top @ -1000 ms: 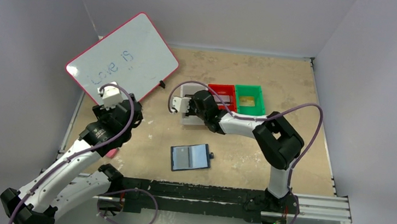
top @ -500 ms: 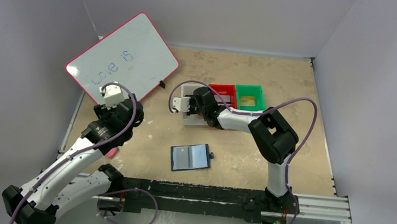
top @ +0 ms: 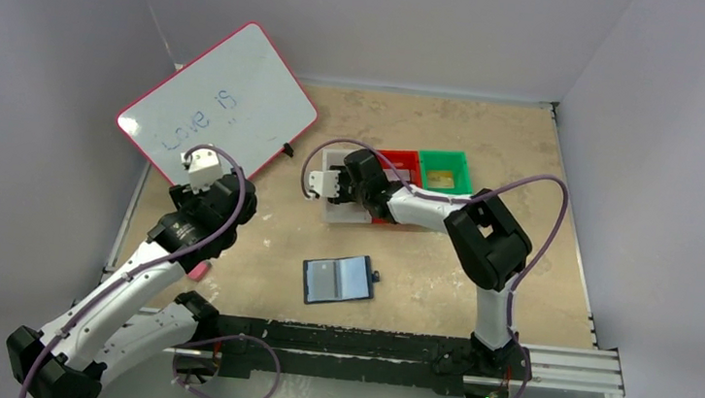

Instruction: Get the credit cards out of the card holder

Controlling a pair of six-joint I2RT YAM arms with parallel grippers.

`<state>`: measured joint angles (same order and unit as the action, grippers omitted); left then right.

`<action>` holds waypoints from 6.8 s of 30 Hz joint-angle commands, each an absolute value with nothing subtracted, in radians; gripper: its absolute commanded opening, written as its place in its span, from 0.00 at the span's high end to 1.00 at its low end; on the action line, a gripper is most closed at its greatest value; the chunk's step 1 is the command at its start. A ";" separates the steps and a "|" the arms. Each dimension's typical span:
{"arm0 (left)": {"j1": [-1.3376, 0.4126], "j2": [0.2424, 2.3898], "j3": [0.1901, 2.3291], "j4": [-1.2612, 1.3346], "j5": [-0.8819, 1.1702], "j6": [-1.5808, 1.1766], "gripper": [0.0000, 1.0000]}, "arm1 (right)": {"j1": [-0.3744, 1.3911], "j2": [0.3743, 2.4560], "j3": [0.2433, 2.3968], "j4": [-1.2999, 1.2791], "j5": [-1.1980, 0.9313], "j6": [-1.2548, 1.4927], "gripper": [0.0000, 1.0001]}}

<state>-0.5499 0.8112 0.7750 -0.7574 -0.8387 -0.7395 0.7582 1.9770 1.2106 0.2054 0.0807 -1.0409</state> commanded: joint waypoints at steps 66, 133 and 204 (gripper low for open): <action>-0.541 0.798 0.810 -0.777 -0.859 -0.766 0.17 | 1.306 1.672 1.035 -0.251 0.520 1.048 0.32; -0.542 0.817 0.806 -0.771 -0.842 -0.757 0.17 | 1.260 1.866 1.080 -0.279 0.494 1.032 0.51; -0.542 0.834 0.806 -0.768 -0.830 -0.756 0.18 | 1.261 1.877 1.023 -0.165 0.399 1.031 1.00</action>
<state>-0.5499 0.8326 0.7753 -0.7799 -0.8249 -0.7490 1.2739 1.8500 1.0897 -0.1158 0.4675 1.0138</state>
